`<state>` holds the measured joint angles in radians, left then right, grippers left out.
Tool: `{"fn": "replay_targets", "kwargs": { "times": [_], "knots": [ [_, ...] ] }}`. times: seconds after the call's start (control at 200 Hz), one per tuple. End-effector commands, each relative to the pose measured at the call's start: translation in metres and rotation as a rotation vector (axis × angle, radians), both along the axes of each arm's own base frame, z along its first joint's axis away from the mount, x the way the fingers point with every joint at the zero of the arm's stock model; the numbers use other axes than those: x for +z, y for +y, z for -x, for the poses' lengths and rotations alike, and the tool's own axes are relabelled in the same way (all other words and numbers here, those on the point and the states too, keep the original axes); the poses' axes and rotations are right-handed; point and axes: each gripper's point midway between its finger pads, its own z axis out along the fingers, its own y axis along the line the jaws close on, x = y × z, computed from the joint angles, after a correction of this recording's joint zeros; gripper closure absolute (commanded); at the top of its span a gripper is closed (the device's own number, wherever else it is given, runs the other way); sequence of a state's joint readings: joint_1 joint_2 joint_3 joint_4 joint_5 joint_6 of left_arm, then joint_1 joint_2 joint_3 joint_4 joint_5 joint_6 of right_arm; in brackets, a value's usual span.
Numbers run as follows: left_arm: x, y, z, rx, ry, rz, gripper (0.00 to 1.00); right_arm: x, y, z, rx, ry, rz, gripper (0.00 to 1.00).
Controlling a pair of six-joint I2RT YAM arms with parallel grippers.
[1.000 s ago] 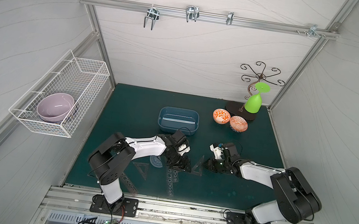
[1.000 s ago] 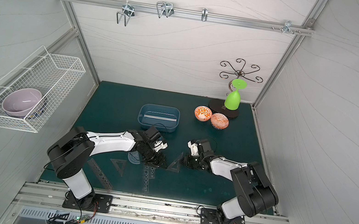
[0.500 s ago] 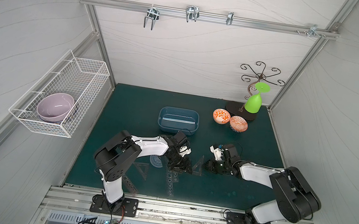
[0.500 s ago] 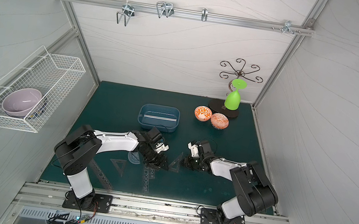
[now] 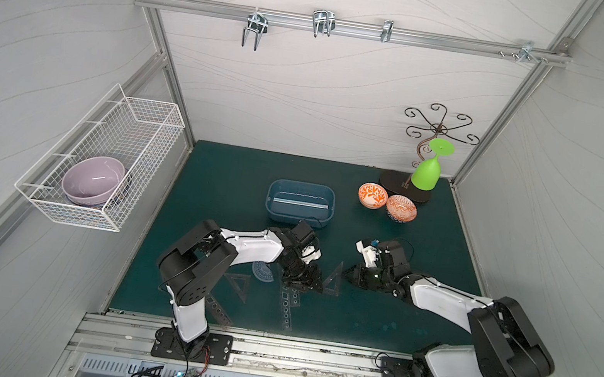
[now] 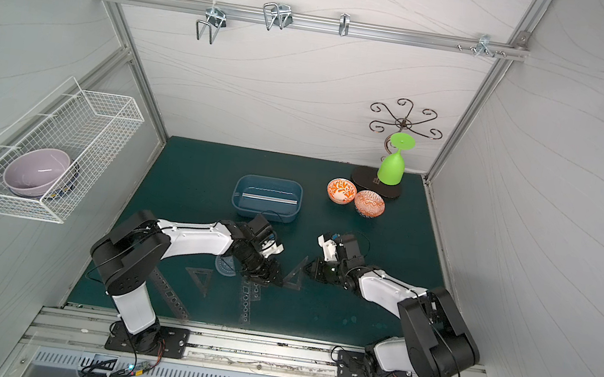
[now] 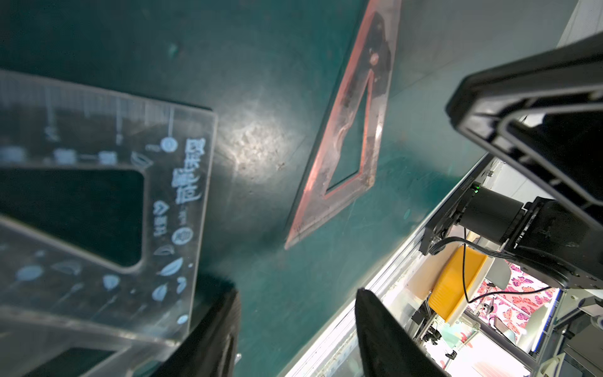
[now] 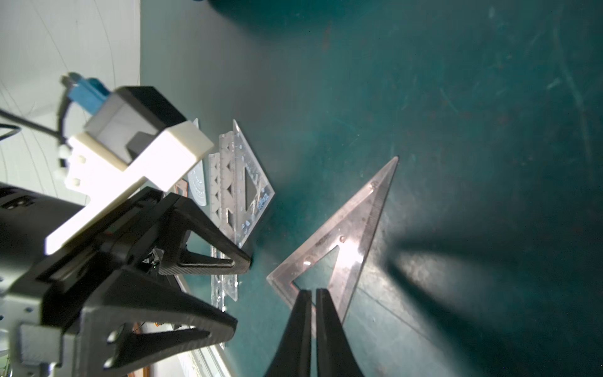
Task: Put the scattered rulers into the storage box
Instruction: Pick up the ruler from the center of the board.
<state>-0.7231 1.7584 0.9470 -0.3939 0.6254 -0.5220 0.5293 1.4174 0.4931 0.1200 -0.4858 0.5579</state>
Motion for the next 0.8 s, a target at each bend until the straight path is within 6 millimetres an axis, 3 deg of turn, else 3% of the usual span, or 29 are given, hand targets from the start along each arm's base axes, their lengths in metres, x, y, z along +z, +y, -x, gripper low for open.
{"fn": "replay_targets", "kwargs": {
  "times": [0.0, 0.795],
  "knots": [
    [-0.001, 0.001, -0.005, 0.012, -0.044, -0.011, 0.4, -0.001, 0.007, -0.006, 0.005, 0.02, -0.025, 0.9],
    [-0.02, -0.003, -0.005, 0.014, -0.004, -0.02, 0.44, -0.047, -0.01, 0.009, -0.004, 0.108, 0.075, 0.92]
  ]
}}
